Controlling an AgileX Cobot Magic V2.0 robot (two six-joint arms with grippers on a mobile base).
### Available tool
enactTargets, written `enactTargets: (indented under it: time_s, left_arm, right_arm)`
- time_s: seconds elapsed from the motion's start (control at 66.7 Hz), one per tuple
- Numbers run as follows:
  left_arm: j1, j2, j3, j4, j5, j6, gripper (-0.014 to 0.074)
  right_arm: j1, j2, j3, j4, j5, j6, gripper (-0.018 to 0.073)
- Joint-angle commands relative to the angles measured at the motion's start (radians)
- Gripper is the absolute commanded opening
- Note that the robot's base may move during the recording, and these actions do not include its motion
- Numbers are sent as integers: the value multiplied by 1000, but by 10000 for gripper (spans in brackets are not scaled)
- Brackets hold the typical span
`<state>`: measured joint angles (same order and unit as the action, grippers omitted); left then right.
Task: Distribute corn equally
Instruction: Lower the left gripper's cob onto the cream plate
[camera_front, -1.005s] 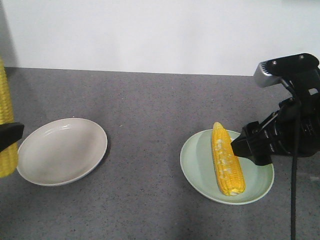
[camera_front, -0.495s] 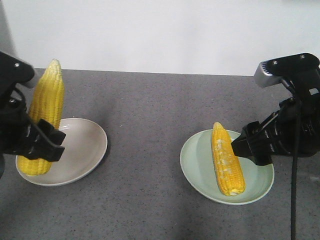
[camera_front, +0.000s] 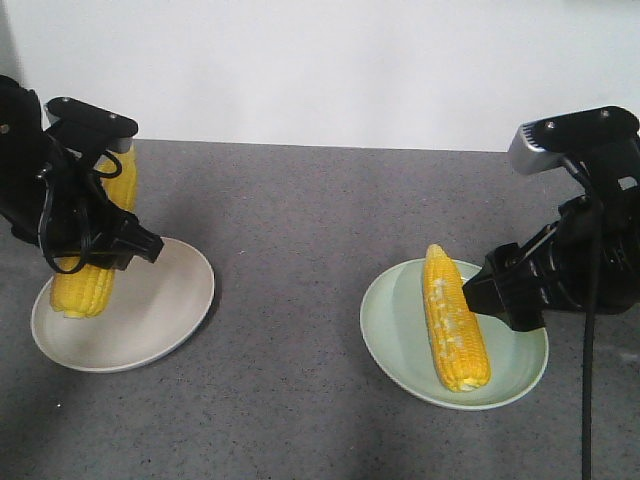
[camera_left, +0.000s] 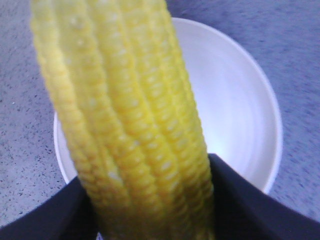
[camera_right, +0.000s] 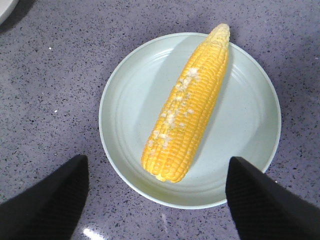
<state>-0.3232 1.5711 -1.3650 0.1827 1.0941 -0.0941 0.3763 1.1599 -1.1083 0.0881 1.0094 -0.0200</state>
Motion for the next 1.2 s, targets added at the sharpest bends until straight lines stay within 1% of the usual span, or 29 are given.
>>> enactTargets:
  time_s: [0.0, 0.06, 0.195, 0.48, 0.6, 0.675, 0.96, 1.05, 1.185]
  left_arm:
    - [30, 15, -47, -10, -23, -22, 261]
    - [43, 39, -52, -28, -23, -21, 261]
    - [62, 93, -52, -36, -27, -20, 261]
    - [62, 167, -52, -43, -60, -20, 261]
    - [62, 179, -51, -46, -80, -20, 275]
    - [62, 184, -51, -46, -83, -18, 301]
    - [62, 185, -51, -46, -72, -18, 463]
    - [62, 185, -51, -44, -66, -15, 488]
    - [62, 185, -51, -42, -55, 9, 499]
  right_arm:
    - [0, -21, -25, -4, -40, -2, 549]
    - [0, -21, -25, -4, -40, -2, 549]
    - [0, -21, -25, -4, -40, -2, 549]
    - [0, -21, -25, -4, -39, -2, 549]
    - [0, -21, -25, -4, -39, -2, 549]
    - [0, -21, -25, -4, -39, -2, 549]
    - [0, -21, -25, -4, -39, -2, 549]
    - [0, -21, -25, -4, -39, -2, 549]
    - [0, -21, -25, -4, -39, -2, 549]
